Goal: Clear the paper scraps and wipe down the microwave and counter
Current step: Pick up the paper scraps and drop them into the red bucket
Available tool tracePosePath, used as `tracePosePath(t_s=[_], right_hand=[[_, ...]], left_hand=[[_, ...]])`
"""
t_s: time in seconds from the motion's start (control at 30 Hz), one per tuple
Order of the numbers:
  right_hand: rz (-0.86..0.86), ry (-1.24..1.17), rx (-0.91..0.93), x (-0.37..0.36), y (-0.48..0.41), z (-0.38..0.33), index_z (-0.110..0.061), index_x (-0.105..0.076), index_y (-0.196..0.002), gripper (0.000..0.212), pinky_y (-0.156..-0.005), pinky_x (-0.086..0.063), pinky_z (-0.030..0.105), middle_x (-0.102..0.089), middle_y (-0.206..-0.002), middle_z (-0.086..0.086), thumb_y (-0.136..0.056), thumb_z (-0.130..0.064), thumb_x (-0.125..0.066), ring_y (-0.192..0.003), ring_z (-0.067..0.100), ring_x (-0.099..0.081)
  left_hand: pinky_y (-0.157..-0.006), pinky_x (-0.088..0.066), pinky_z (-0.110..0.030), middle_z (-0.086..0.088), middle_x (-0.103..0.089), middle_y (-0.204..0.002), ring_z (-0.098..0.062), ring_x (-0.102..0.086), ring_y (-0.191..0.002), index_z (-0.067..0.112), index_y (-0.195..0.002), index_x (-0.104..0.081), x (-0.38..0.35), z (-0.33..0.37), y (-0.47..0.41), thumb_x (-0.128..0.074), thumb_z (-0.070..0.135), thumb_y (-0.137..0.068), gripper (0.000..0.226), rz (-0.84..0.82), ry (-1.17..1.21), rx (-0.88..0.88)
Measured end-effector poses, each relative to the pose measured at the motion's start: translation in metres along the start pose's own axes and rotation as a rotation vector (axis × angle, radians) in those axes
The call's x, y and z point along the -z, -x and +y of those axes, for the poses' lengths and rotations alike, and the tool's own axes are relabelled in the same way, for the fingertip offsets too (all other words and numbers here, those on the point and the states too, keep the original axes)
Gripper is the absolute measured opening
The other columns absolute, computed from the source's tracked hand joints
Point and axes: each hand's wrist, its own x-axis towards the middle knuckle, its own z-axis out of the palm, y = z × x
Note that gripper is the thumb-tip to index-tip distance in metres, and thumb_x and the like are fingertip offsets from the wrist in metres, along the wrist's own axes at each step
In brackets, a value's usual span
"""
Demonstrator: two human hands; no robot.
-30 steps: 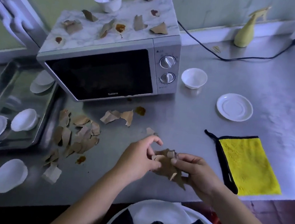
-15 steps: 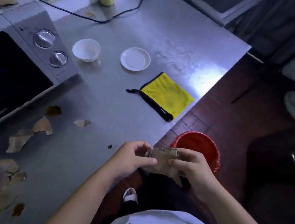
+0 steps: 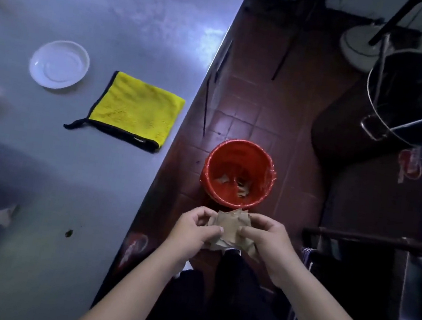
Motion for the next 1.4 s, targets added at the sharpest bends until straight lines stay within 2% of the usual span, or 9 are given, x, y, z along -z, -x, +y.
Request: tracePosePath(t_s=[0.13,0.27,0.37,0.47,0.67,0.77,0.83,1.03,1.4], right_hand=[[0.062,-0.013,-0.077,0.016,-0.078,0.017,-0.016,-0.076,-0.098,0.022,-0.060,-0.058,0.025,-0.078,-0.090,0.004,-0.083,-0.001,-0.070,-0.076,0.015,-0.075],[0.194,-0.015,-0.118,0.037,-0.174,0.040,-0.013,-0.069,-0.111,0.023,-0.087,-0.057,0.041,-0.071,-0.109,0.010,-0.089,-0.021,-0.071,-0.098,0.022,-0.067],[0.265,0.005,-0.147,0.057,-0.231,0.055,-0.017,-0.067,-0.103,0.014,-0.070,-0.050,0.034,-0.070,-0.105,0.010,-0.093,-0.026,-0.066,-0.088,0.020,-0.064],[0.278,0.076,-0.139,0.080,-0.267,0.066,-0.020,-0.065,-0.101,0.010,-0.062,-0.049,0.030,-0.068,-0.094,0.005,-0.093,-0.026,-0.066,-0.077,0.014,-0.062],[0.277,0.099,-0.209,0.111,-0.284,0.079,-0.021,-0.066,-0.103,0.010,-0.076,-0.057,0.039,-0.068,-0.100,-0.001,-0.095,-0.026,-0.062,-0.089,0.018,-0.068],[0.258,0.079,-0.238,0.107,-0.269,0.068,-0.019,-0.067,-0.098,0.007,-0.065,-0.054,0.031,-0.066,-0.094,-0.001,-0.095,-0.022,-0.060,-0.080,0.017,-0.066],[0.222,0.090,-0.242,0.097,-0.250,0.052,-0.018,-0.067,-0.101,0.010,-0.064,-0.054,0.029,-0.067,-0.097,0.001,-0.097,-0.020,-0.059,-0.079,0.016,-0.065],[0.059,0.087,-0.184,0.044,-0.173,-0.013,-0.014,-0.068,-0.103,0.011,-0.064,-0.054,0.027,-0.069,-0.097,0.009,-0.097,-0.018,-0.058,-0.080,0.018,-0.067],[-0.287,0.251,0.102,-0.094,-0.031,-0.082,-0.014,-0.071,-0.091,0.015,-0.067,-0.051,0.032,-0.072,-0.079,0.003,-0.094,-0.005,-0.059,-0.071,0.018,-0.066]], left_hand=[[-0.059,-0.055,-0.025,-0.011,-0.075,-0.088,-0.018,-0.072,-0.073,0.002,-0.100,-0.067,-0.017,-0.020,-0.071,-0.067,-0.003,-0.085,0.015,0.080,0.079,0.139],[-0.055,-0.055,-0.023,-0.009,-0.072,-0.085,-0.012,-0.072,-0.068,0.001,-0.099,-0.065,-0.036,-0.051,-0.173,-0.062,-0.001,-0.088,0.012,0.164,0.108,0.267],[-0.053,-0.056,-0.025,-0.008,-0.068,-0.090,-0.013,-0.069,-0.070,0.011,-0.094,-0.062,-0.050,-0.072,-0.252,-0.062,0.000,-0.088,0.012,0.214,0.151,0.331],[-0.075,-0.060,-0.035,-0.007,-0.067,-0.093,-0.016,-0.066,-0.077,0.017,-0.093,-0.059,-0.063,-0.085,-0.323,-0.062,0.002,-0.090,0.015,0.218,0.231,0.373],[-0.077,-0.050,-0.032,-0.003,-0.061,-0.103,-0.015,-0.058,-0.091,0.014,-0.120,-0.060,-0.064,-0.096,-0.389,-0.072,0.018,-0.088,0.035,0.210,0.043,0.390],[-0.067,-0.048,-0.027,-0.002,-0.060,-0.090,-0.010,-0.056,-0.073,0.020,-0.101,-0.060,-0.063,-0.087,-0.363,-0.065,0.015,-0.092,0.011,0.209,0.013,0.373],[-0.075,-0.053,-0.031,-0.002,-0.063,-0.091,-0.012,-0.059,-0.075,0.022,-0.094,-0.060,-0.063,-0.076,-0.327,-0.061,0.012,-0.093,0.010,0.180,0.048,0.358],[-0.086,-0.056,-0.032,-0.006,-0.071,-0.099,-0.018,-0.068,-0.092,0.016,-0.103,-0.067,-0.052,-0.023,-0.174,-0.059,0.010,-0.094,0.013,0.164,0.209,0.256],[-0.067,-0.051,-0.021,-0.001,-0.071,-0.085,-0.010,-0.065,-0.071,0.017,-0.095,-0.066,0.057,0.027,0.053,-0.063,0.004,-0.090,0.014,0.436,0.474,-0.083]])
